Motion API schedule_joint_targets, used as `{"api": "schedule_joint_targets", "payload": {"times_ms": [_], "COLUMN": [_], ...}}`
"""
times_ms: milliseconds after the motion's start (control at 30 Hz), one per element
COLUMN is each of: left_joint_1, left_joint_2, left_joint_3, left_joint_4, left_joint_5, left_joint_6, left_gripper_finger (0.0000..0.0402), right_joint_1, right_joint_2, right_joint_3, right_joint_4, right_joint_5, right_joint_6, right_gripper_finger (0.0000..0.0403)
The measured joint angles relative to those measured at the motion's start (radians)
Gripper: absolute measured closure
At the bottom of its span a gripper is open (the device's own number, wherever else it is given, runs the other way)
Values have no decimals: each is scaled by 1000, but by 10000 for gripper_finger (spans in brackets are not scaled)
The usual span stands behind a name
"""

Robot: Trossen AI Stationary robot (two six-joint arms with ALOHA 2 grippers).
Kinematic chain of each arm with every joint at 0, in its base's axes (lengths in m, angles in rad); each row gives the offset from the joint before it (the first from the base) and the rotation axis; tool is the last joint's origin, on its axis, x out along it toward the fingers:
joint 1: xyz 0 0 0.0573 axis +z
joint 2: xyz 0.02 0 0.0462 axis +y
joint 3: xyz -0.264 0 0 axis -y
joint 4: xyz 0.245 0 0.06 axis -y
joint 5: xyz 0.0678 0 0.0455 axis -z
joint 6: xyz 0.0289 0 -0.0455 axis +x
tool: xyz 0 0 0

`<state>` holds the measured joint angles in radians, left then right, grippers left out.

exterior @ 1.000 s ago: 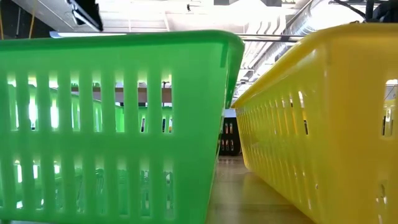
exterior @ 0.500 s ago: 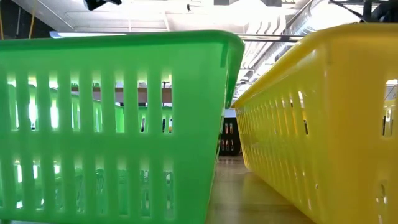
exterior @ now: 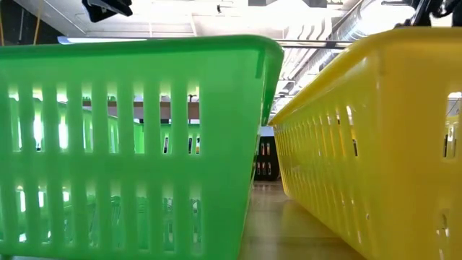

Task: Stack baskets on shelf by color
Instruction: Put the top left black bin on the shelf

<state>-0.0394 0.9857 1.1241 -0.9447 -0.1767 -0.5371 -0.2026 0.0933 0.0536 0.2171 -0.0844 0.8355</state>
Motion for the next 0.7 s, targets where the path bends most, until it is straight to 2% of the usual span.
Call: {"api": "schedule_joint_targets", "payload": {"times_ms": [100, 200, 300, 467, 700], "left_joint_1": [-37, -68, -87, -95, -94], "left_joint_2": [-1, 0, 0, 0, 0], "left_joint_3": [-18, -34, -45, -46, -46], "left_joint_4": [8, 7, 6, -11, -114], "left_joint_5": [-17, -38, -41, -44, -42], "left_joint_6": [-18, -31, -36, -36, -30], "left_gripper_finger": [319, 319, 319, 319, 319], "right_joint_1": [0, 0, 0, 0, 2], "right_joint_2": [0, 0, 0, 42, 258], "right_joint_3": [0, 0, 34, 162, 432], "right_joint_4": [133, 259, 289, 208, -103], "right_joint_5": [-52, -58, -50, -50, -79], "right_joint_6": [-2, 22, 28, -32, -110], "right_gripper_finger": [403, 403, 403, 402, 402]}}
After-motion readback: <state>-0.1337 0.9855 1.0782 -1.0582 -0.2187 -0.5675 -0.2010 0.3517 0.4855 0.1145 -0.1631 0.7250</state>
